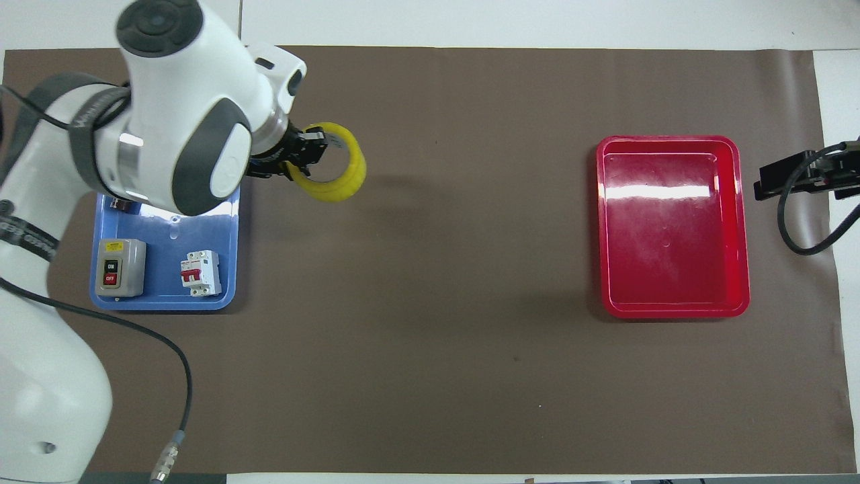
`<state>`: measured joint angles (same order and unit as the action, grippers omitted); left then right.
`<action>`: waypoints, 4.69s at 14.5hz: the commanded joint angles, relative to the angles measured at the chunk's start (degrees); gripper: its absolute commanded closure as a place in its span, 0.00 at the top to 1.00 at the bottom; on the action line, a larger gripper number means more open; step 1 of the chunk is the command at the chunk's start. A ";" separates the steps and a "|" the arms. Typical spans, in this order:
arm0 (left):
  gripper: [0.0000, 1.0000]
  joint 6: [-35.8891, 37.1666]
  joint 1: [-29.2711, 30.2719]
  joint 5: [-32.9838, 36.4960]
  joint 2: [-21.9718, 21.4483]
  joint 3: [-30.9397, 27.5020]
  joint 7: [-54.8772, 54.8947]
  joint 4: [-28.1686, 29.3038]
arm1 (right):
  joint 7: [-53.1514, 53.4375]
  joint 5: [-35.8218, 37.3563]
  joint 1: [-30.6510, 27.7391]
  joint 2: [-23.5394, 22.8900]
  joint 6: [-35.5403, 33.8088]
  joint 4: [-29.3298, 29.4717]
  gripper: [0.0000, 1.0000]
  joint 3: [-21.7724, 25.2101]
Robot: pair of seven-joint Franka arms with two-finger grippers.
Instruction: Place and move tape with both arms
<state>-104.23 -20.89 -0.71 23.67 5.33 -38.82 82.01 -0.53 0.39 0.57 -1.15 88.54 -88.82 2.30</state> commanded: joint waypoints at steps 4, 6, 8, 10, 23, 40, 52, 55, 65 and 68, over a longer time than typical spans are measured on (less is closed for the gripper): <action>0.00 -10.80 -10.73 0.79 7.79 -1.02 -13.80 -0.11 | -0.70 -0.21 -0.30 0.89 -0.12 -0.82 1.00 -0.10; 0.00 -16.51 -11.62 0.89 7.53 -1.02 -14.88 5.07 | -0.61 -0.39 -0.30 0.97 -0.03 -1.26 1.00 -0.19; 0.00 -17.41 -12.59 0.89 7.53 -1.02 -15.40 6.49 | -0.61 -0.56 -0.30 1.41 -0.55 -2.23 1.00 -0.19; 0.00 -17.76 -12.68 0.89 7.53 -0.94 -16.02 6.67 | 0.09 -2.14 -0.21 1.41 -0.30 -2.23 1.00 -0.10; 1.00 3.65 4.52 3.17 -9.94 -2.61 5.72 5.18 | 17.47 -2.15 19.98 -12.29 23.59 -6.18 1.00 -0.45; 1.00 16.77 22.21 -1.40 -27.98 1.96 33.55 14.50 | 19.52 1.46 30.02 -26.54 47.69 -12.16 0.61 -0.54; 1.00 18.62 22.03 -2.01 -25.86 1.87 34.51 12.65 | 18.12 2.94 22.83 -25.23 29.77 -1.17 0.00 0.07; 1.00 18.10 21.33 -2.10 -26.92 2.05 34.34 14.23 | 6.21 3.30 15.72 -19.26 25.55 -5.11 0.00 0.07; 1.00 17.31 21.42 -1.66 -27.10 1.96 34.17 13.27 | -25.47 -0.72 -3.72 -11.69 38.01 -23.57 0.00 -0.19; 1.00 17.31 22.12 -1.66 -27.36 1.79 34.08 13.27 | -30.04 -4.08 -5.39 -10.72 39.69 -26.83 0.00 -0.19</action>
<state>-86.44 0.23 -1.47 -2.69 7.11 -5.48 94.74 -27.35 -1.57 -2.94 -15.39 126.62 -111.36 3.12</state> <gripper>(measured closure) 0.000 0.784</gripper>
